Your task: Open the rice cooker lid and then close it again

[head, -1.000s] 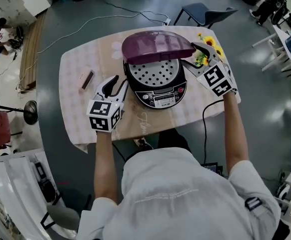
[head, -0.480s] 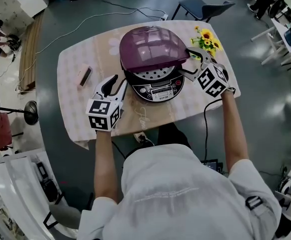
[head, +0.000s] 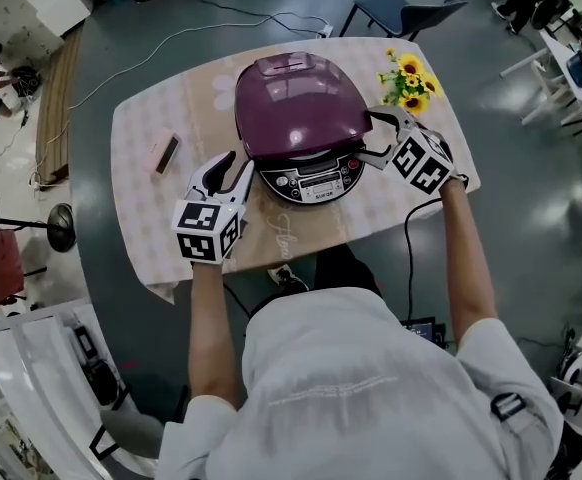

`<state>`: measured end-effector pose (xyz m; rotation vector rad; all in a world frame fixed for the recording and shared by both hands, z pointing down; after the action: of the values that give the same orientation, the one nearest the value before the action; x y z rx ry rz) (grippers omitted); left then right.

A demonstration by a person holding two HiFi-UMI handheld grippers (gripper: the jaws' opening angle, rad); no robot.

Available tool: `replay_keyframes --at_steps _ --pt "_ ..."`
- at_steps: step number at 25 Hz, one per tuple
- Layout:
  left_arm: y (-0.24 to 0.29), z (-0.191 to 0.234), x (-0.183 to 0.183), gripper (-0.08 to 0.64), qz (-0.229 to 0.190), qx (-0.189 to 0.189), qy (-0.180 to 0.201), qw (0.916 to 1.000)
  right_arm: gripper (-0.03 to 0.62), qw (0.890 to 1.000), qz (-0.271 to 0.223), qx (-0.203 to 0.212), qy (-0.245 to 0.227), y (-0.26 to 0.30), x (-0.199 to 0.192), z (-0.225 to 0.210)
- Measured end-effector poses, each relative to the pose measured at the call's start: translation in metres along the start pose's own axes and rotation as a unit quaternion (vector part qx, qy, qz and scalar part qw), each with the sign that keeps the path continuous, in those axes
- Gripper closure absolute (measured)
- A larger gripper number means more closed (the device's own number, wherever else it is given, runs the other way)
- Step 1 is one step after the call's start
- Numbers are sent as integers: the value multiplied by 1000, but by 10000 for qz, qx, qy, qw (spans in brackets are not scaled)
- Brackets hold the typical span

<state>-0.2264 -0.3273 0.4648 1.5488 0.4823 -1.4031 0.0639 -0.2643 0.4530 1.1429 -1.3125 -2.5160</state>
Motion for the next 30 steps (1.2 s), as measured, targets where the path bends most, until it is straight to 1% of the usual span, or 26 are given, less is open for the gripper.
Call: replay_keyframes --at_steps 6,10,15,18,25,30 --pt "6 -1 -1 413 39 -55 -43 10000 241 9992 212 304 120 7 -8 6" --pt "10 0 -2 413 66 -90 -65 9999 252 9979 287 500 300 11 -11 7" --pt "15 3 -3 414 -10 -78 -94 9999 262 9957 381 684 499 15 -11 4" --pt "20 1 -2 413 -34 -169 -80 9998 269 9934 494 838 600 19 -13 1" --pt "32 -2 -3 413 100 -331 -24 9994 281 9888 553 1118 824 22 -16 -4" --pt "41 -6 -8 413 277 -466 72 9985 281 9883 490 1160 857 21 -17 -4"
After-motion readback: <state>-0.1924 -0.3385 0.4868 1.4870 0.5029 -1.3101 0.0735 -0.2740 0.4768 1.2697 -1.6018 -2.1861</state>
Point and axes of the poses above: the fingertips, and each gripper's own axes: y forward along the fingers, z to its left, x out of its top, the point moved 8 cm from there along -y, backward along the fingers, and after that the axes turned 1 degree about -x, right-handed, at the moved point
